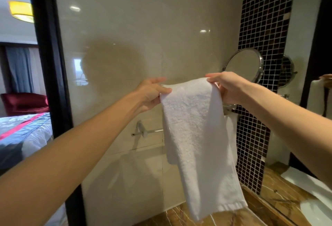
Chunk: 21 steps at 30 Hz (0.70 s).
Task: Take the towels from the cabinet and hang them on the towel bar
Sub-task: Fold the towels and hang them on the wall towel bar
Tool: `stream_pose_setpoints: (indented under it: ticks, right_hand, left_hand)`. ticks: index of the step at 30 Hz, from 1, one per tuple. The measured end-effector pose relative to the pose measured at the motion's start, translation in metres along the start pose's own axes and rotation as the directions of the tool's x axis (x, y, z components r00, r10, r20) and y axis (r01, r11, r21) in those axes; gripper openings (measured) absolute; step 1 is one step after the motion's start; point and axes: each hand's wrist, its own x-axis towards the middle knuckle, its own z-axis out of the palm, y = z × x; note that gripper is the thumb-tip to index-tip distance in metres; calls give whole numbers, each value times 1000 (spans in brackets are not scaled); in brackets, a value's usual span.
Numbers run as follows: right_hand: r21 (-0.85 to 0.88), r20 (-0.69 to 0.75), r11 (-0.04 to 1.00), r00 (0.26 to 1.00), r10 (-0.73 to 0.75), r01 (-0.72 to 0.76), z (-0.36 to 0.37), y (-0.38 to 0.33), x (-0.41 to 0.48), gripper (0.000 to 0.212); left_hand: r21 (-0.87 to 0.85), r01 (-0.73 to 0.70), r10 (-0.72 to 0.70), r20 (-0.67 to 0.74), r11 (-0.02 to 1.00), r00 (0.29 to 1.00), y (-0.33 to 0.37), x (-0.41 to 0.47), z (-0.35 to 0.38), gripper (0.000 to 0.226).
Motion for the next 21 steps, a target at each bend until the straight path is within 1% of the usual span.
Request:
stream_pose_setpoints:
  ticks: [3, 7, 12, 17, 21]
  right_hand:
    - [-8, 14, 998, 998, -58, 58, 6, -21, 13, 35]
    - [29, -6, 993, 993, -118, 118, 15, -46, 39, 34]
    - [47, -30, 987, 988, -150, 152, 27, -61, 68, 29]
    - [85, -31, 977, 981, -194, 196, 38, -74, 93, 38]
    - [117, -55, 971, 978, -203, 209, 46, -74, 117, 38]
  left_hand:
    - [-24, -40, 40, -8, 999, 999, 22, 8, -1, 53]
    - [-38, -88, 88, -18, 995, 996, 47, 24, -4, 53]
    - [-18, -135, 135, -22, 991, 991, 70, 49, -13, 54]
    - [-23, -175, 175, -23, 984, 984, 85, 77, -21, 56]
    - [-1, -174, 174, -14, 985, 985, 87, 97, -29, 57]
